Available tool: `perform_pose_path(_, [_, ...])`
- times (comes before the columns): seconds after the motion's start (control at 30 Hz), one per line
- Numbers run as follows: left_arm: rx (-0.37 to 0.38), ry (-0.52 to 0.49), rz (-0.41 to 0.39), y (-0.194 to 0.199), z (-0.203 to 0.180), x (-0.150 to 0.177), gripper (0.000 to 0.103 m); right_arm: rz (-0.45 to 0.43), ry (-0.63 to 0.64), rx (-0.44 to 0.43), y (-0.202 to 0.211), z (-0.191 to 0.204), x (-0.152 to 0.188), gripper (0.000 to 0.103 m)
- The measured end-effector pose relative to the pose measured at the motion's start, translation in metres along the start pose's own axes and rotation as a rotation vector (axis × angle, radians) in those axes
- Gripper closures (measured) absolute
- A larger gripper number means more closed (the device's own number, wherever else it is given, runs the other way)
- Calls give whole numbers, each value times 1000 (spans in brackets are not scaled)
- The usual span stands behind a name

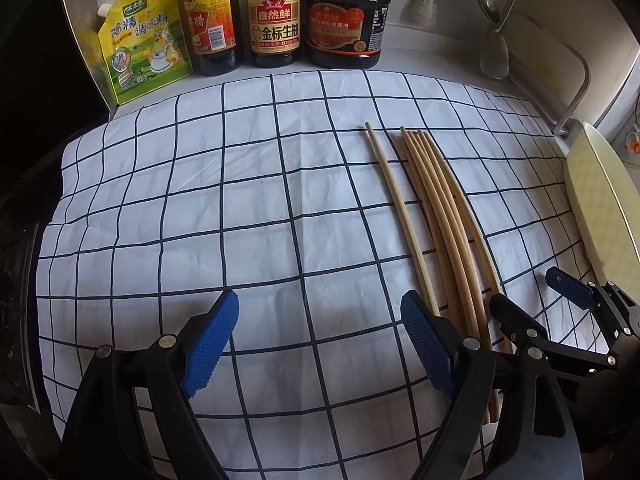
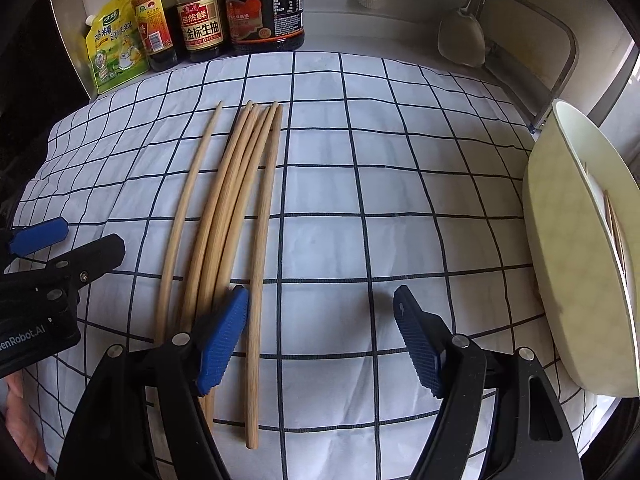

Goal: Organize utensils
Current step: 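Lower the open right gripper around a single chopstick while the left gripper lowers around another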

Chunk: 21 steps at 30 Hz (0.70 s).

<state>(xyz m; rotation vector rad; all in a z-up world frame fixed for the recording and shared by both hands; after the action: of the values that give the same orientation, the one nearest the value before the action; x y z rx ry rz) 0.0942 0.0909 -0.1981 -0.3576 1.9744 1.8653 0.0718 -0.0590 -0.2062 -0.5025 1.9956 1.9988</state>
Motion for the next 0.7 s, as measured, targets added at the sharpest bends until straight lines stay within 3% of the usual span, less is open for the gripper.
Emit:
perform_pose_path(0.53, [10,-25,25,-18,-25,-5,21,7,-22,22,4,-32,6,32])
perform_pose_path(0.7, [-5,-26,29,-23,-28,-3,16,0,-19,17,4,-32,6,32])
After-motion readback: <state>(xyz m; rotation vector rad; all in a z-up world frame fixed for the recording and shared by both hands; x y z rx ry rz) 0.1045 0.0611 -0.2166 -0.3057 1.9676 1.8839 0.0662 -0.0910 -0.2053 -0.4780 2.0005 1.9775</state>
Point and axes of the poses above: each gripper's, at about its wrist camera, not at the fingertips, and y roughly against the way its jaws point, z to its left, x to its underside, the point moved 6 cm from there along -y, roughly the way its jaws point
